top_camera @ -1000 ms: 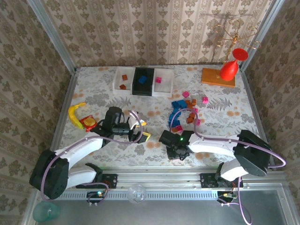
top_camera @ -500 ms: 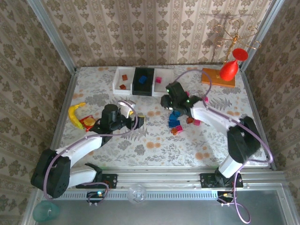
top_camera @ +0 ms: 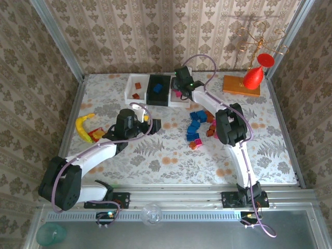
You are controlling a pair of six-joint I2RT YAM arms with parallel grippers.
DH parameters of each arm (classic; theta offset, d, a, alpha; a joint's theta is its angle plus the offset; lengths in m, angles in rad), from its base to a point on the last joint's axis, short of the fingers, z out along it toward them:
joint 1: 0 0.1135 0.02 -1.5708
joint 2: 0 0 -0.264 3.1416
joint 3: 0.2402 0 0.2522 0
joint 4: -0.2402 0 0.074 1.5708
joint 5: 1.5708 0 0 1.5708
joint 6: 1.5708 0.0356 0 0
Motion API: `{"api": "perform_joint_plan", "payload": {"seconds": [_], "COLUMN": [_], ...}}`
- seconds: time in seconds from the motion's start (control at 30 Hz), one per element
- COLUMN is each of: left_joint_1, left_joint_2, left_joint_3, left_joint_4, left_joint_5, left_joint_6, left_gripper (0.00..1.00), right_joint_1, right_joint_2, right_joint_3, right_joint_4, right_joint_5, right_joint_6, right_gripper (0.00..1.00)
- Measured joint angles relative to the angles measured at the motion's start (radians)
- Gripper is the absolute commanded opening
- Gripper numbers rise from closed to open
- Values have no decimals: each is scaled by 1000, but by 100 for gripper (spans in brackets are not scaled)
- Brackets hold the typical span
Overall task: Sort the legos into containers by color
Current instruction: Place the lego in the container, then pick up the lego from the center of the table.
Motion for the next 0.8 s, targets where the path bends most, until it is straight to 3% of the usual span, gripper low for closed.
{"api": "perform_joint_plan", "payload": {"seconds": [0.13,0.33,0.53,0.63,0.8], "left_joint_1": [0,-14,-65,-78,-82], "left_joint_2": [-2,-2,-2,-2,-18], "left_joint_3": [0,0,0,0,-2], "left_joint_4": [-9,-9,-56,-106,-159], "left_joint_5": [-5,97,264,338,381], "left_joint_6": [2,50,187,262,338], "left_gripper": [81,81,81,81,82], "right_joint_1": [-4,0,10,31,164], "right_joint_2": [-58,-470,-888,-958,-973], "right_joint_3": [-23,-475,-899,-1033,-1189], "right_joint_4": [-24,-30,-111,-177,-246], "right_joint_5": [-8,-84,-127,-153,-204], "right_joint_6": [-47,-82,-99,-106,-81], "right_gripper": [75,80,81,81,76]}}
